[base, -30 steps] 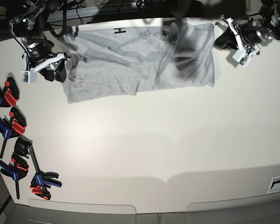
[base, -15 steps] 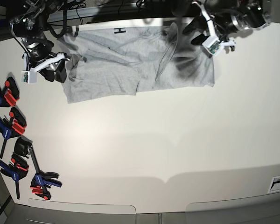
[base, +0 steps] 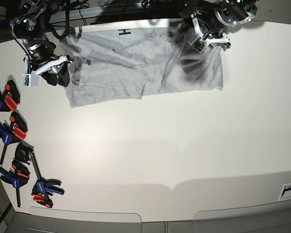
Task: Fold the T-shirt properly
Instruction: 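Release the left gripper and regrasp the folded end near the collar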
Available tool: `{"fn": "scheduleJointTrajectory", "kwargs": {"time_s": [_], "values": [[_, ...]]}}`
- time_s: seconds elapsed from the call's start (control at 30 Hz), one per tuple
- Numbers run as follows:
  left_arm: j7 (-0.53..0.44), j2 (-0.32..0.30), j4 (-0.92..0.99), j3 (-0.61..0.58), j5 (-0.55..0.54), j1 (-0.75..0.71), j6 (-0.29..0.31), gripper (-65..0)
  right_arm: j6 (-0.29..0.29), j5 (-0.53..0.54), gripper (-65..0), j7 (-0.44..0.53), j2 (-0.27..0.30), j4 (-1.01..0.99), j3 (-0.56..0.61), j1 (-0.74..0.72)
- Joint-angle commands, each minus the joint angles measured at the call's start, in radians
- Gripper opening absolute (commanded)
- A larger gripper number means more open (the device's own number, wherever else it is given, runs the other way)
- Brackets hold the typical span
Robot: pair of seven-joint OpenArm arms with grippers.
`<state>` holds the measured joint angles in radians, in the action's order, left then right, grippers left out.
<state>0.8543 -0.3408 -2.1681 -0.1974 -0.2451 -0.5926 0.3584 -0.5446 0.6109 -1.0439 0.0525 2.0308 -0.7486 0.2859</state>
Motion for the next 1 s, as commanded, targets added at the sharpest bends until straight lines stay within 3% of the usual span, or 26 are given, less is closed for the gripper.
{"fn": "scheduleJointTrajectory", "kwargs": {"time_s": [0.0, 0.23, 0.3, 0.4, 0.53, 0.63, 0.8, 0.97], "values": [[-0.023, 0.003, 0.009, -0.001, 0.008, -0.002, -0.015, -41.8, 0.002, 0.024, -41.3, 0.023, 0.011, 0.016, -0.003, -0.003], [-0.018, 0.03, 0.149, -0.003, -0.025, 0.047, -0.015, -42.1, 0.002, 0.024, -41.3, 0.023, 0.011, 0.016, -0.003, -0.003], [-0.019, 0.03, 0.14, -0.003, -0.025, 0.048, -0.015, -48.8, 0.002, 0.024, -41.3, 0.023, 0.011, 0.016, -0.003, -0.003], [-0.019, 0.03, 0.106, -0.003, -0.025, 0.048, -0.015, -65.0, 0.002, 0.024, -41.3, 0.023, 0.011, 0.016, -0.003, -0.003], [-0.063, 0.03, 0.069, -0.003, -0.028, 0.05, -0.015, -65.0, 0.003, 0.024, -41.3, 0.023, 0.011, 0.016, -0.003, -0.003], [-0.096, 0.031, 0.052, -0.003, -0.121, 0.06, -0.014, -65.0, 0.002, 0.024, -41.3, 0.023, 0.011, 0.016, -0.003, -0.003], [-0.1, 0.061, 0.052, -0.003, -0.23, 0.1, 0.027, -65.0, 0.002, 0.021, -41.3, 0.023, 0.011, 0.016, -0.003, -0.003], [-0.115, 0.113, 0.052, -0.004, -0.333, 0.103, 0.107, -65.0, 0.002, 0.021, -41.3, 0.022, 0.011, 0.016, -0.003, -0.003]]}}
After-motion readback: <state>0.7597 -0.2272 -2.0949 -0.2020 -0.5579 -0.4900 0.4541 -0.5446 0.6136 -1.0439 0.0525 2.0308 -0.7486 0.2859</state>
